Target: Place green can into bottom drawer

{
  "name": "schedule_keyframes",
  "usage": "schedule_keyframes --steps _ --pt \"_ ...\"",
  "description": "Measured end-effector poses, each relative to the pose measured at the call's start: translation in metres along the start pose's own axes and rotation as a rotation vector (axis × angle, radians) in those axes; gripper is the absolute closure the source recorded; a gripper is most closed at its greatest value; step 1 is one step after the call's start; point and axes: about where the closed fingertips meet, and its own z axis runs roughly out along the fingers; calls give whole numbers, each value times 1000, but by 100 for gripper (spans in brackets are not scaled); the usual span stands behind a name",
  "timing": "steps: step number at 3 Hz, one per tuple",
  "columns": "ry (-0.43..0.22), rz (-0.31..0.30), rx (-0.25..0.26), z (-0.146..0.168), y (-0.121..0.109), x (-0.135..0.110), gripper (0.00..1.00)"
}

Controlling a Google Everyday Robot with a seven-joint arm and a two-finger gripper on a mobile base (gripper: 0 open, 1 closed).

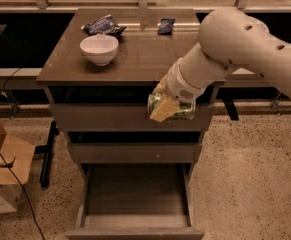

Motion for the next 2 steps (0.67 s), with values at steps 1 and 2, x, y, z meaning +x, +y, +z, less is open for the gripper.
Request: schedule_keyframes --steps 1,2 --pt "63 114 -68 30 27 39 100" --pt "119 275 -130 85 35 81 100"
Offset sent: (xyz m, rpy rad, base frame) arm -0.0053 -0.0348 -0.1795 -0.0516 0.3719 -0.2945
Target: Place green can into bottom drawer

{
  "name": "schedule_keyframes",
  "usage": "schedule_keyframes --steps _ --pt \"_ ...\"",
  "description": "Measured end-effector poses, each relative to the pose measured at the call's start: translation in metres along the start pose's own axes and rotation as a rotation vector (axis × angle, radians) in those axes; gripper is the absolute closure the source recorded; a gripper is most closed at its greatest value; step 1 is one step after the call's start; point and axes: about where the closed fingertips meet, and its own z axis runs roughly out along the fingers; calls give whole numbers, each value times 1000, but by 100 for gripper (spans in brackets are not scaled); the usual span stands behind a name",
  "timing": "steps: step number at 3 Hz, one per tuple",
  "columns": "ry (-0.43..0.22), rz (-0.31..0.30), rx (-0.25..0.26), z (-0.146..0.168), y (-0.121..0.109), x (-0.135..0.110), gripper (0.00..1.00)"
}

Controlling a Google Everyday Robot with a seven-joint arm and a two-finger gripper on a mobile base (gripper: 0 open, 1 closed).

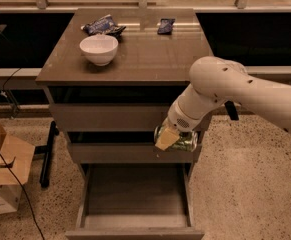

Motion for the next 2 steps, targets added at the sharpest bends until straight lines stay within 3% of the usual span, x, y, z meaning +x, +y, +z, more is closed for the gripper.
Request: schedule_keyframes --steps 2 --pt "14 16 0 13 0 3 100"
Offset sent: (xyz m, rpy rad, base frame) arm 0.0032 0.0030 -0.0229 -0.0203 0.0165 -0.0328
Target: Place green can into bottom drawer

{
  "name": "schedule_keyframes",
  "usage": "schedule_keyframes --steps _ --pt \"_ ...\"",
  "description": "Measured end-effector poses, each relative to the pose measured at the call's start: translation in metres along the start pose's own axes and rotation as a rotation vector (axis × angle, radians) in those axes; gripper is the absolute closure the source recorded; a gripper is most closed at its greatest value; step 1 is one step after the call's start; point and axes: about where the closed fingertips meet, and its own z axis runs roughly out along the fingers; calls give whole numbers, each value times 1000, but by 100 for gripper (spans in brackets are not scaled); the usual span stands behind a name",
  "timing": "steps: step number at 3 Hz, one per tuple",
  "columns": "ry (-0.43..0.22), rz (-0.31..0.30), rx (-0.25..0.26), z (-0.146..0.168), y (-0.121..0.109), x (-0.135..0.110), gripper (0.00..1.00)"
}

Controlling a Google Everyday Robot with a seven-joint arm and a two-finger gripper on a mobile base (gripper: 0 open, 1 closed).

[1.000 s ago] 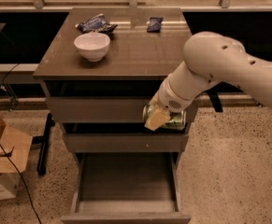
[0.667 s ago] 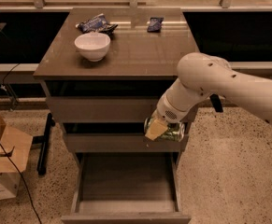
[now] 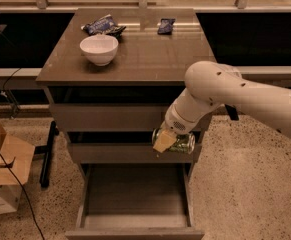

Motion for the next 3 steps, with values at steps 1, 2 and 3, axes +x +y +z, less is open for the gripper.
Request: schedule_keyframes --steps 1,2,3 --pt "12 4 -31 39 0 4 100" --pt "1 15 -59 74 2 13 100" --pt "-32 30 -83 129 -2 27 100"
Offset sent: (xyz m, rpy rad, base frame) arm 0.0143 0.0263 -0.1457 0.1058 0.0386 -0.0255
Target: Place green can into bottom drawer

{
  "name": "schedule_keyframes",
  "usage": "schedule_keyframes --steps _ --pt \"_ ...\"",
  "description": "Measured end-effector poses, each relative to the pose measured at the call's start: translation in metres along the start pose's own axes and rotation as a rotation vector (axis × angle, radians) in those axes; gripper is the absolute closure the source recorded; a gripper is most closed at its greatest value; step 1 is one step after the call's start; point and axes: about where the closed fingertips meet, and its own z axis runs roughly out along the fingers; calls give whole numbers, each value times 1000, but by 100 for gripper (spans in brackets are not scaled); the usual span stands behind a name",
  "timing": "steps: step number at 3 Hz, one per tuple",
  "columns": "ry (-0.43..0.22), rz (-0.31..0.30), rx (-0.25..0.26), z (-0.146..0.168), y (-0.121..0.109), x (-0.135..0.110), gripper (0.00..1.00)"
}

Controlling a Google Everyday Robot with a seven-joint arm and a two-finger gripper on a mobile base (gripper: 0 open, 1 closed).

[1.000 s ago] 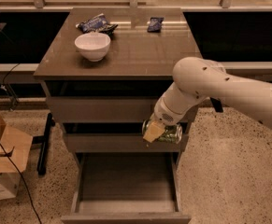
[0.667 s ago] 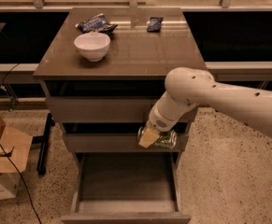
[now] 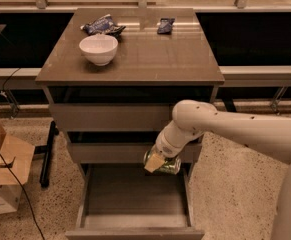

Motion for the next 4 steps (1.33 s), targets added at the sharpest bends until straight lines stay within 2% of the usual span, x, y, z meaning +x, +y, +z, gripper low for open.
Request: schedule_keyframes --steps 2,3,4 --pt "-96 144 -120 105 -13 51 100" --pt "-90 160 -151 123 -5 59 100" --pt "-91 159 -149 122 -6 58 100"
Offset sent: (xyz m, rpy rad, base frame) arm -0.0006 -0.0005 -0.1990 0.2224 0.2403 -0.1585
